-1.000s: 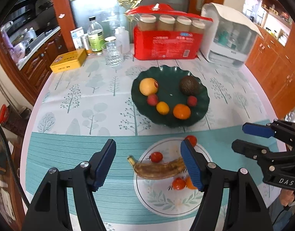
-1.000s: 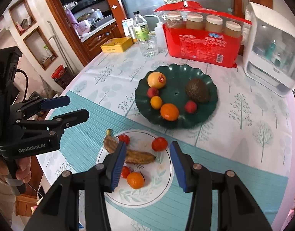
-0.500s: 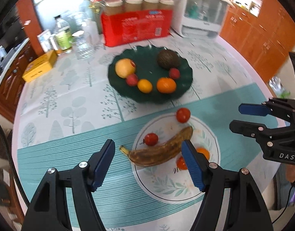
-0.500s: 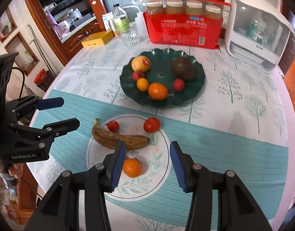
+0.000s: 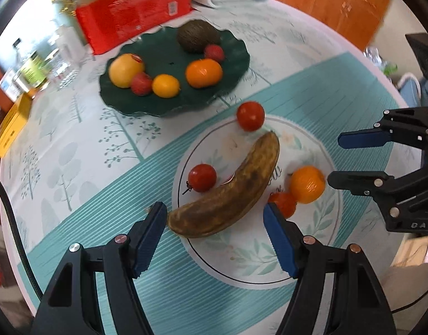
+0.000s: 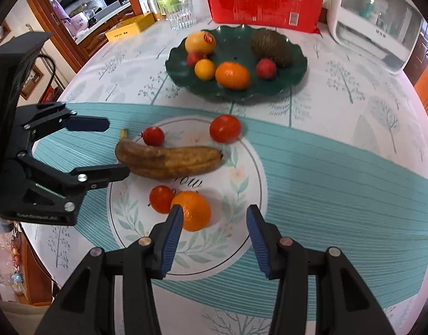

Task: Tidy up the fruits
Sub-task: 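Move both tools back toward the white plate and the banana, then grasp the banana with the left tool while the right tool grasps an orange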

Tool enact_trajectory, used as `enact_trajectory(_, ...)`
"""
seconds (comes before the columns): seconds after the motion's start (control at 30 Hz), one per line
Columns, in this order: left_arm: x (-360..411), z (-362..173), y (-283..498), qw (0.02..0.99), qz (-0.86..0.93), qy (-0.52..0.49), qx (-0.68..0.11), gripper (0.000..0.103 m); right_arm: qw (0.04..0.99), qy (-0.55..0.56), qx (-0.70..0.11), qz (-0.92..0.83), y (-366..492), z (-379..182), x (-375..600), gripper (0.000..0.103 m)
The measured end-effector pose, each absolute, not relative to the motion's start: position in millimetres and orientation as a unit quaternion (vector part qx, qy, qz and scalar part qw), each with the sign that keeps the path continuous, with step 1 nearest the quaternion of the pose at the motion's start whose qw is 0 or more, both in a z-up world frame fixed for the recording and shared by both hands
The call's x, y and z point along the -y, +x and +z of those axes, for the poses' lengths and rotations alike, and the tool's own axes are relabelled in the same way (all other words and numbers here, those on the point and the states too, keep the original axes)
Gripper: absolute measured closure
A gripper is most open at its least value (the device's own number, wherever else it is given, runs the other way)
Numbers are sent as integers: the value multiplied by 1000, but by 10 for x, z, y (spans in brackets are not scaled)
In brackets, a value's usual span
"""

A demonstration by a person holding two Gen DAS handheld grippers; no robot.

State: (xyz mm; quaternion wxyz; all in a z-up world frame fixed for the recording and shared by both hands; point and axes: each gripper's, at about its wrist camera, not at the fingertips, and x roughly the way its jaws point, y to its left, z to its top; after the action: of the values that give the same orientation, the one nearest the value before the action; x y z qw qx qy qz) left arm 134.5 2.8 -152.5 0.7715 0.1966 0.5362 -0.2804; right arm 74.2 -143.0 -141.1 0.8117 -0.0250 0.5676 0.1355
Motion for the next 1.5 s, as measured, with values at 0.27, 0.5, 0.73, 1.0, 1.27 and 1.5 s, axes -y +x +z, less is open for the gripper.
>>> enact_trajectory(0.27, 118, -1730, 1379, 749, -304, 245, -535, 43, 805, -23, -578, 132, 721, -1572, 1349, 56)
enact_trajectory(0.5, 190, -1779, 1426, 737, -321, 257, -536, 44, 804, -14, -578, 138, 750, -1628, 1310, 56)
enact_trajectory(0.73, 340, -1874, 1509, 725, -330, 269, -541, 44, 803, -10, -577, 147, 777, -1670, 1264, 57)
enact_trajectory(1.0, 395, -1903, 1535, 724, -326, 263, -548, 45, 799, 3, -579, 160, 733, -1722, 1272, 67)
enact_trajectory(1.27, 319, -1846, 1551, 730, -294, 229, -573, 59, 801, 19, -577, 157, 684, -1705, 1358, 67)
enact_trajectory(1.5, 213, -1859, 1617, 733, -262, 192, -597, 63, 802, 23, -576, 156, 713, -1690, 1424, 67)
